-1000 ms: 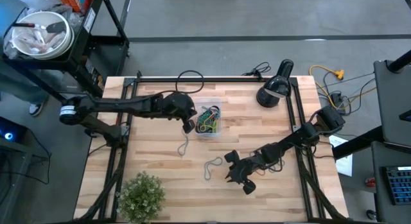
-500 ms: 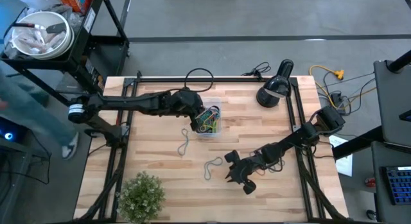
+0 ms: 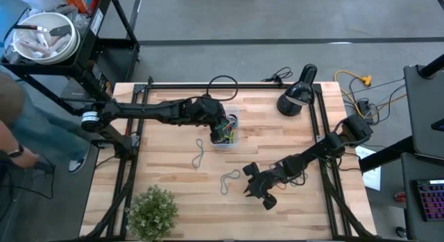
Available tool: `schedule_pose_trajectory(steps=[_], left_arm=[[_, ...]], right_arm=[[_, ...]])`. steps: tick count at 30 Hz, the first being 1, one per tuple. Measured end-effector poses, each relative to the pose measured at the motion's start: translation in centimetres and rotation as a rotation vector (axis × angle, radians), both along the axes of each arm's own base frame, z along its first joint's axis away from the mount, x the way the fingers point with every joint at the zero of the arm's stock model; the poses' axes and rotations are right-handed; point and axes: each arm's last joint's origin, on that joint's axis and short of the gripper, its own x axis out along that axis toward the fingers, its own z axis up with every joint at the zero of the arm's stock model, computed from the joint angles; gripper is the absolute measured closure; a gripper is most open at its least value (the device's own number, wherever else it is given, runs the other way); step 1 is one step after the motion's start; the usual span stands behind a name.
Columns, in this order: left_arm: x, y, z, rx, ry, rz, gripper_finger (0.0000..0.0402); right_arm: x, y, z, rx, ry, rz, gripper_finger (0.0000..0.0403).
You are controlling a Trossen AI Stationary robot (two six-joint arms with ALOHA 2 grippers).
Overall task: Pick and place rubber bands into bin
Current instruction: Put the yellow rubber band into the transparent bin
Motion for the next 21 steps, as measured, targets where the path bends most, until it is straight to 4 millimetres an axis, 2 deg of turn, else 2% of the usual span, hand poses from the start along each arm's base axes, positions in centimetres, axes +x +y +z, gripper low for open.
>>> schedule_pose_trajectory(steps=[16,21], left_arm=[[0.0,0.0,1.3,0.102,-0.017,0.051,0.0402],[0.1,-0.1,1.2,0.057,-0.023,0.028,0.0402]], right_arm=[[-0.1,-0.1,-0.2,-0.005,0.005,0.002,0.0339],[-0.2,-0.1,-0.3,-0.007,0.008,0.001,0.0339]])
